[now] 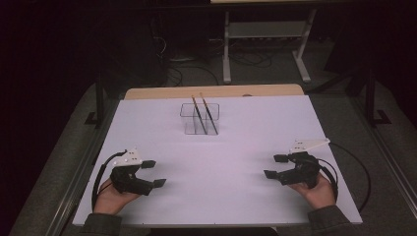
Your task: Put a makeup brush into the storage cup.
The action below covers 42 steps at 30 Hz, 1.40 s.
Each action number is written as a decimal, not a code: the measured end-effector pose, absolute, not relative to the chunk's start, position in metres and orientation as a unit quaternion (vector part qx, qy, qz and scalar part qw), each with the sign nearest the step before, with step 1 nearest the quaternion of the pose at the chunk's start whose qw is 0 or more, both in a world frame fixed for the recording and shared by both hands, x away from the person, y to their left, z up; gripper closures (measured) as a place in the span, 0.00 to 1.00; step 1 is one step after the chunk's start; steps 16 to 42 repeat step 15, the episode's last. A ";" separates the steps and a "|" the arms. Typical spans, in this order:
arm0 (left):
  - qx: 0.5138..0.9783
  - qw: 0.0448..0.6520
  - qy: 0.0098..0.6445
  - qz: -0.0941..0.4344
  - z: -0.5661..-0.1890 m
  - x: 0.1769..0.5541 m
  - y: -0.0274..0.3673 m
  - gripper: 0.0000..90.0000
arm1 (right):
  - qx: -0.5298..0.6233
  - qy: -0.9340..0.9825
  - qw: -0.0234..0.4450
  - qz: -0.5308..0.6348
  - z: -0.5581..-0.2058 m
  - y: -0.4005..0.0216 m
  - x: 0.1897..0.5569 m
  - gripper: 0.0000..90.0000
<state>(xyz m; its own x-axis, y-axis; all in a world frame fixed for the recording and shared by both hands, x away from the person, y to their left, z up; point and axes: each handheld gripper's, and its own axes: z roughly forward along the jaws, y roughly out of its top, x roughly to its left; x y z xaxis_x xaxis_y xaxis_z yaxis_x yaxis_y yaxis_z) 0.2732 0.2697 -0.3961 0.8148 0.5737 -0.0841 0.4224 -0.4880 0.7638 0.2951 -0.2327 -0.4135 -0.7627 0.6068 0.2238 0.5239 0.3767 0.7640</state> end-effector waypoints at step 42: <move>0.857 0.414 0.293 0.093 -0.400 0.266 0.275 0.24 | 0.337 0.821 0.051 0.459 -0.415 -0.238 0.284 0.24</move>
